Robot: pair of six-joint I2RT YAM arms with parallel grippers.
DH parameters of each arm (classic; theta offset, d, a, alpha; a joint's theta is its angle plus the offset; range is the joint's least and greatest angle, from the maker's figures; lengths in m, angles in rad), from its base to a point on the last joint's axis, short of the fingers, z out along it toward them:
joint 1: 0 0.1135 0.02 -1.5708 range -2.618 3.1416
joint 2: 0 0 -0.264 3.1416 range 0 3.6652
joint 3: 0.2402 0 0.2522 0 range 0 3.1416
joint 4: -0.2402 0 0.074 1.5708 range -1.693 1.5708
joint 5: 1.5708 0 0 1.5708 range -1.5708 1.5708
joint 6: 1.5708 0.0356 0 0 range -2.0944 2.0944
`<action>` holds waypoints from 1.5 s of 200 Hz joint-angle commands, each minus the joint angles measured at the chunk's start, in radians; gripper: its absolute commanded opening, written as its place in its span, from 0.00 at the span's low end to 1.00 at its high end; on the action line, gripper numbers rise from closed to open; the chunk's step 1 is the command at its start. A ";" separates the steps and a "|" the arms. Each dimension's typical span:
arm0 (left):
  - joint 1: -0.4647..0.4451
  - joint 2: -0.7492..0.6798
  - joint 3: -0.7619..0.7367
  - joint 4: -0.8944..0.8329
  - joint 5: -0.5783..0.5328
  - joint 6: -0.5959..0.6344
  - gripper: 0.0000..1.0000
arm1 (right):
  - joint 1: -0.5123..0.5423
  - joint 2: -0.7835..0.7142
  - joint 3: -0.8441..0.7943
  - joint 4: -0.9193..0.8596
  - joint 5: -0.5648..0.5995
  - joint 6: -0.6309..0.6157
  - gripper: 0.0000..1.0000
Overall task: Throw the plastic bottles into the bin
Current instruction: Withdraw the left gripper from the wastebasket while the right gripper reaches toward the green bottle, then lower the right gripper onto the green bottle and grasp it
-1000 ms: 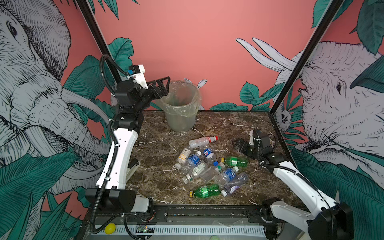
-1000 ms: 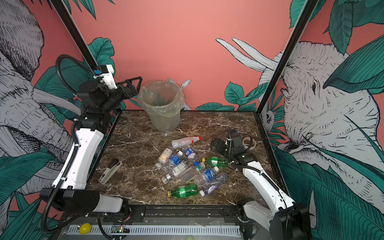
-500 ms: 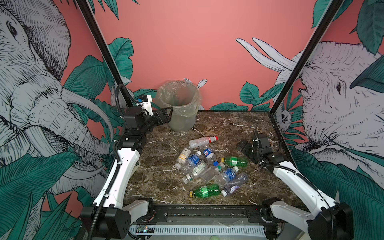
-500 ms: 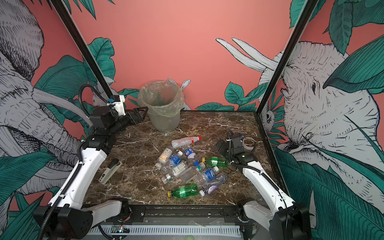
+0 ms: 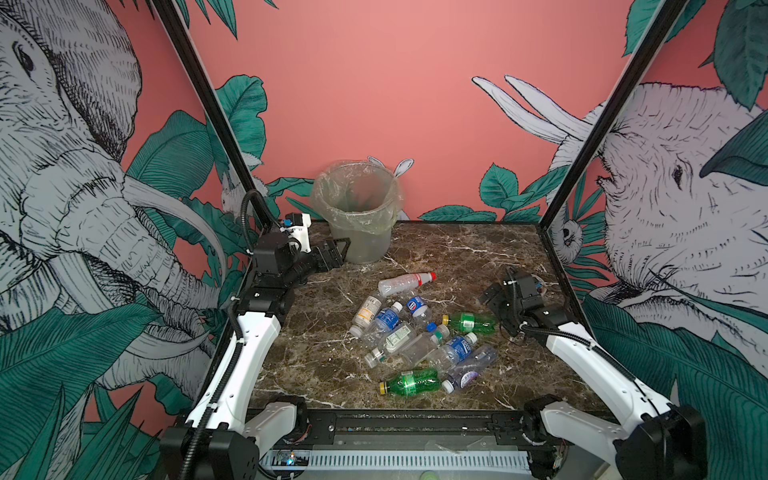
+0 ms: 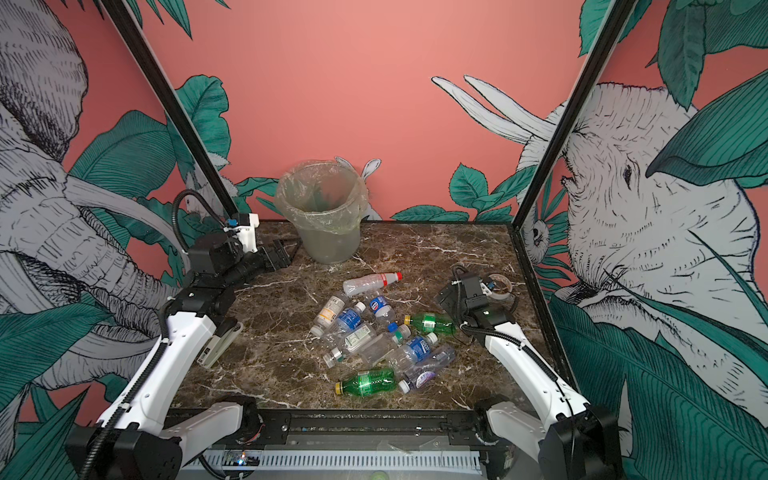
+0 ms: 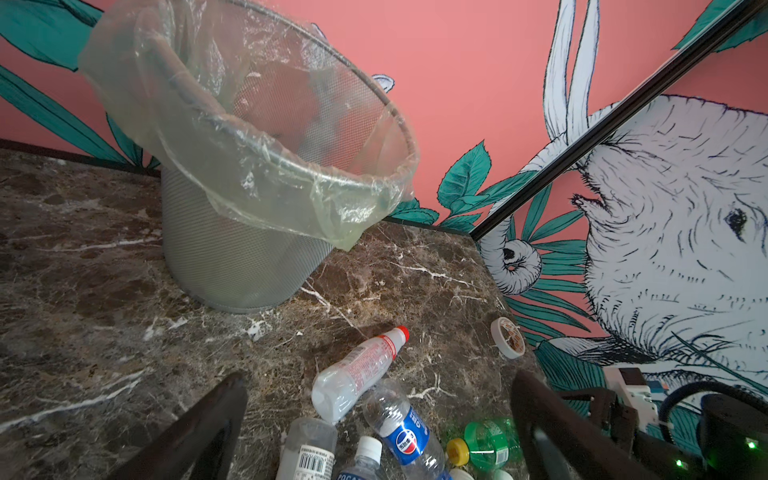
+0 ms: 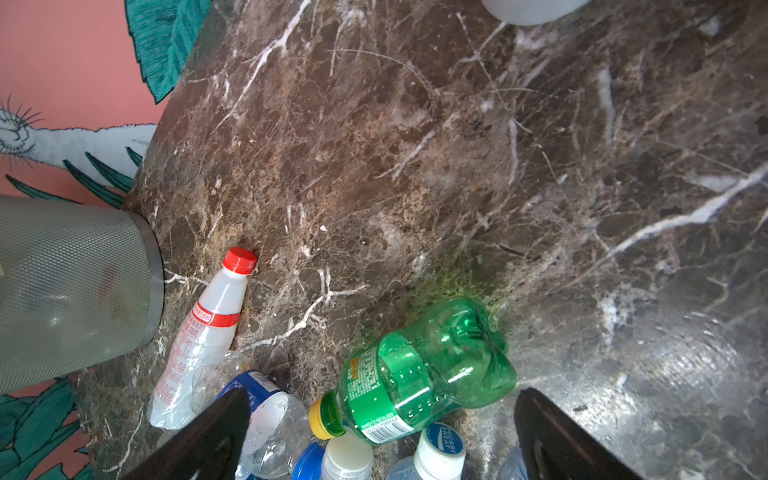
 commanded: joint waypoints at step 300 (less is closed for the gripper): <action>0.000 0.013 -0.168 -0.129 0.026 0.051 1.00 | -0.006 0.234 -0.170 0.315 -0.121 0.401 0.88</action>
